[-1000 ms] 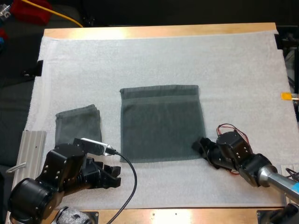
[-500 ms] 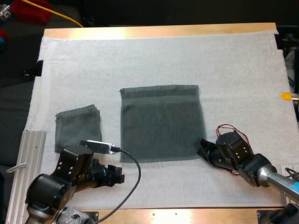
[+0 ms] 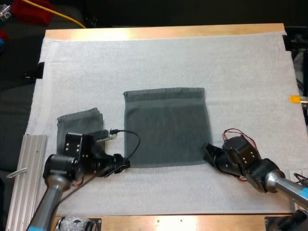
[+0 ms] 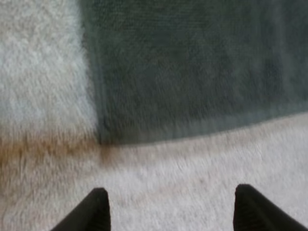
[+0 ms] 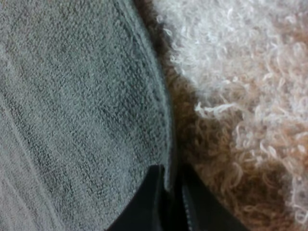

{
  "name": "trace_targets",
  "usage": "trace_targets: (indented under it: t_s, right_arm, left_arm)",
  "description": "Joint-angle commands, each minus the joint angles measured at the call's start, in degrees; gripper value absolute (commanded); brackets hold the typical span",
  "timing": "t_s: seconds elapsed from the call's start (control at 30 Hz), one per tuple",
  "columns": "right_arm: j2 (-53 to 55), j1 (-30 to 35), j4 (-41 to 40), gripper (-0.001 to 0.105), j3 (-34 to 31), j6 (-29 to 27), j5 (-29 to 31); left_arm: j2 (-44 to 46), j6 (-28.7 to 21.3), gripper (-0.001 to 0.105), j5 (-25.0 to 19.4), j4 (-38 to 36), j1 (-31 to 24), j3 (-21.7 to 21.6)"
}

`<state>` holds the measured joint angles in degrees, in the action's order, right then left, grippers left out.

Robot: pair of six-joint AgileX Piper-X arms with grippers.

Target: Pick towel from pile, fold and stack

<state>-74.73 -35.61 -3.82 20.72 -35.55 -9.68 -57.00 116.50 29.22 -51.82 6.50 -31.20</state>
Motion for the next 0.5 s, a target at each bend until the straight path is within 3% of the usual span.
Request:
trace_targets:
  t_s: [0.0, 0.1, 0.47]
  right_arm:
    - [-0.18, 0.11, -0.26, 0.001, 0.07, -0.77, -0.39]
    - [-0.18, 0.11, -0.26, 0.001, 0.07, -0.77, -0.39]
    - [-0.18, 0.11, -0.26, 0.001, 0.07, -0.77, -0.39]
  left_arm:
    - [-1.59, -0.77, 0.053, 0.91, 1.25, -0.04, 0.0]
    - [-7.27, -1.59, 0.053, 3.25, 3.42, -0.04, 0.0]
    - [-20.15, -1.56, 0.053, 3.3, 10.59, -0.04, 0.0]
